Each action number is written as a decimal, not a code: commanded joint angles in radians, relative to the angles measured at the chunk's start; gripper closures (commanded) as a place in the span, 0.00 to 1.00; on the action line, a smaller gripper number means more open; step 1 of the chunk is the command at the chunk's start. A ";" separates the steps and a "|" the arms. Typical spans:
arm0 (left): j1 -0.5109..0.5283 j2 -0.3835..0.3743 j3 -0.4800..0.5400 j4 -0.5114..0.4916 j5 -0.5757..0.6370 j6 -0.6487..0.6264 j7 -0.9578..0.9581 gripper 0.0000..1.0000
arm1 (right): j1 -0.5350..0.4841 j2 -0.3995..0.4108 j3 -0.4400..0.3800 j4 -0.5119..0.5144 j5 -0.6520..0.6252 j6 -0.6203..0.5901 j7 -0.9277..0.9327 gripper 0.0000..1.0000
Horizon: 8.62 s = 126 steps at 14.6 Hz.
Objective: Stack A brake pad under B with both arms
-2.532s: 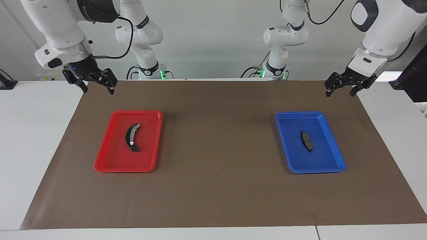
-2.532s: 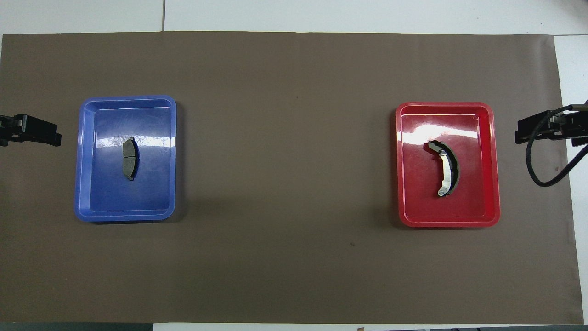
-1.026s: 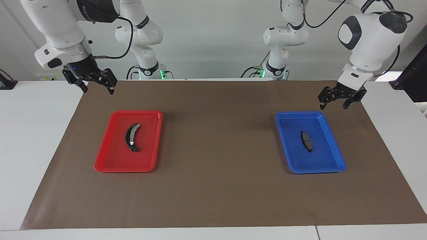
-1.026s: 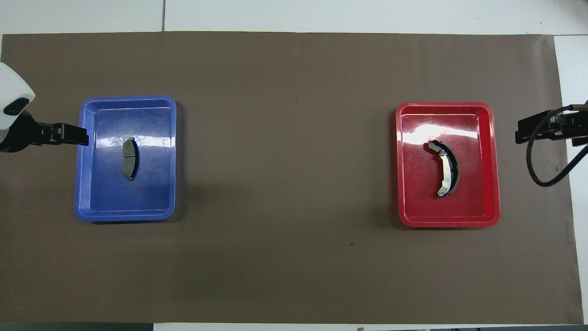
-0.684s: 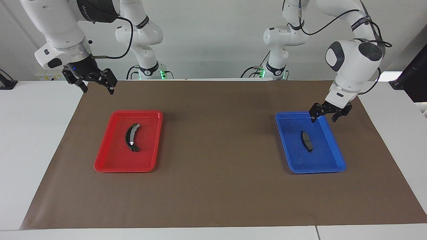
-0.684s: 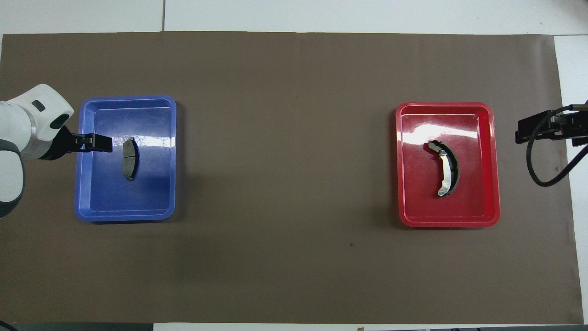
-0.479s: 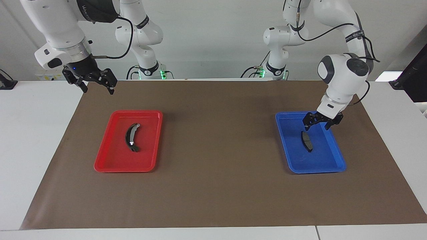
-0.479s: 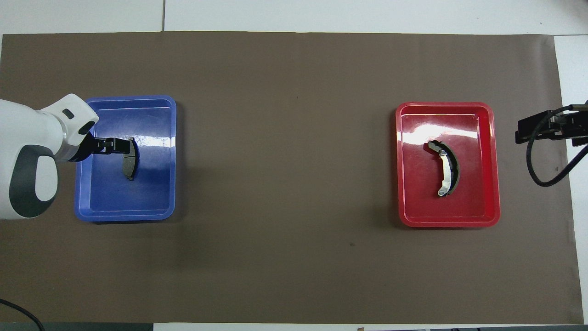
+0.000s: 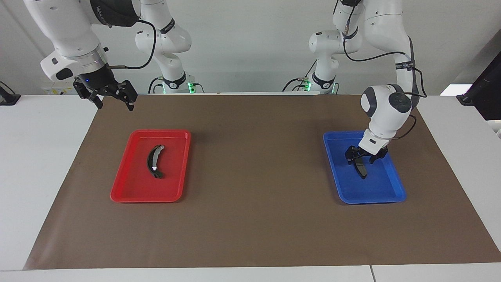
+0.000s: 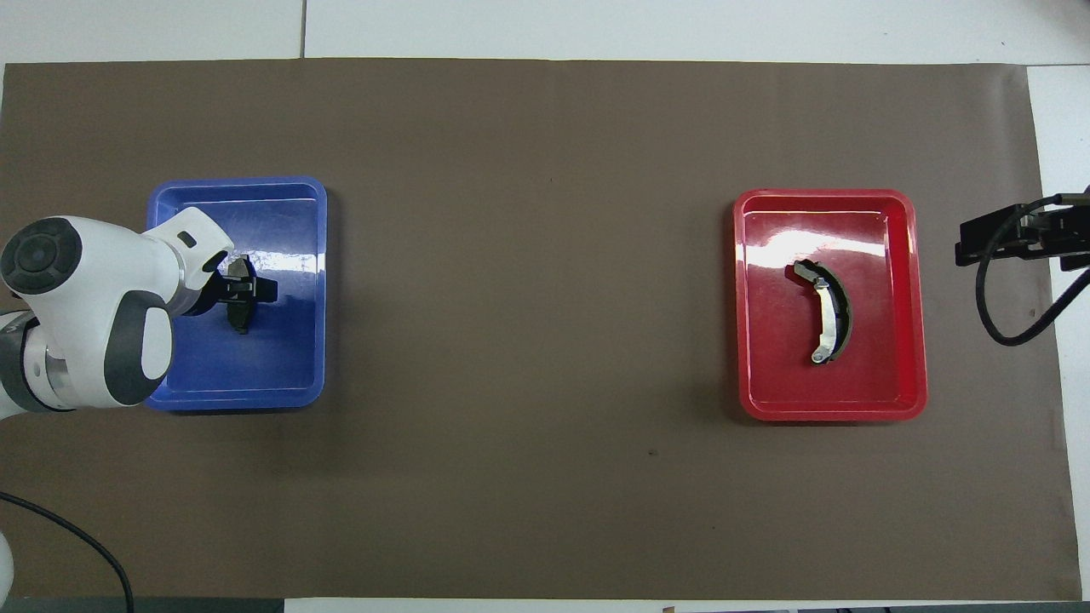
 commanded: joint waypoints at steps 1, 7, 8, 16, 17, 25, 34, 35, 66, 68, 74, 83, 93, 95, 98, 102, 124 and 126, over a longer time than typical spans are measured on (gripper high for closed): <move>0.004 -0.001 0.005 -0.043 0.009 0.053 -0.010 0.09 | -0.003 -0.005 0.001 -0.002 0.000 0.007 -0.014 0.00; 0.003 0.012 0.005 -0.031 0.009 0.058 -0.009 0.75 | -0.003 -0.005 0.001 -0.002 0.000 0.007 -0.014 0.00; 0.003 0.012 0.005 -0.029 0.009 0.059 -0.009 0.91 | -0.003 -0.005 0.001 -0.002 0.000 0.007 -0.014 0.00; -0.028 -0.013 0.003 0.131 0.009 -0.073 0.010 0.99 | -0.003 -0.016 0.001 -0.029 0.000 0.011 -0.014 0.00; -0.064 -0.013 0.000 0.186 0.009 -0.153 0.002 0.99 | -0.003 -0.024 0.001 -0.051 0.001 0.032 -0.014 0.00; -0.428 0.063 0.000 0.267 -0.018 -0.109 -0.307 0.99 | -0.009 0.005 -0.001 -0.425 0.064 0.498 -0.118 0.00; -0.603 0.235 0.000 0.326 -0.069 0.027 -0.461 0.99 | -0.011 0.097 -0.001 -0.701 0.067 0.912 -0.131 0.01; -0.608 0.237 0.002 0.325 -0.069 0.030 -0.461 0.99 | -0.014 0.106 -0.001 -0.713 0.067 0.943 -0.132 0.01; -0.020 -0.156 0.033 0.524 -0.054 -0.813 0.091 0.01 | 0.495 0.553 0.031 0.092 0.049 0.501 0.469 1.00; -0.011 -0.168 0.036 0.524 -0.029 -0.823 0.094 0.01 | 0.524 0.554 0.031 0.092 0.050 0.558 0.518 1.00; -0.011 -0.205 0.037 0.514 0.002 -0.867 0.128 0.01 | 0.591 0.604 0.031 0.081 0.015 0.623 0.577 1.00; -0.011 -0.203 0.036 0.512 0.002 -0.849 0.120 0.01 | 0.597 0.591 0.031 -0.005 0.012 0.667 0.578 1.00; -0.011 -0.199 0.036 0.512 0.000 -0.769 0.122 0.01 | 0.623 0.591 0.031 -0.009 0.012 0.692 0.581 0.98; -0.011 -0.199 0.036 0.512 0.000 -0.770 0.120 0.01 | 0.621 0.588 0.031 -0.022 0.013 0.696 0.584 0.55; -0.011 -0.200 0.036 0.512 0.000 -0.780 0.120 0.01 | 0.624 0.587 0.031 -0.014 0.013 0.689 0.610 0.00; -0.011 -0.200 0.036 0.512 0.000 -0.781 0.120 0.01 | 0.600 0.526 0.004 -0.014 0.007 0.657 0.610 0.01; -0.011 -0.200 0.036 0.512 0.000 -0.781 0.120 0.01 | 0.051 0.015 -0.030 -0.017 0.021 -0.013 0.067 0.00; -0.011 -0.200 0.036 0.512 0.000 -0.781 0.120 0.01 | 0.048 0.010 -0.030 -0.022 0.021 -0.022 0.069 0.00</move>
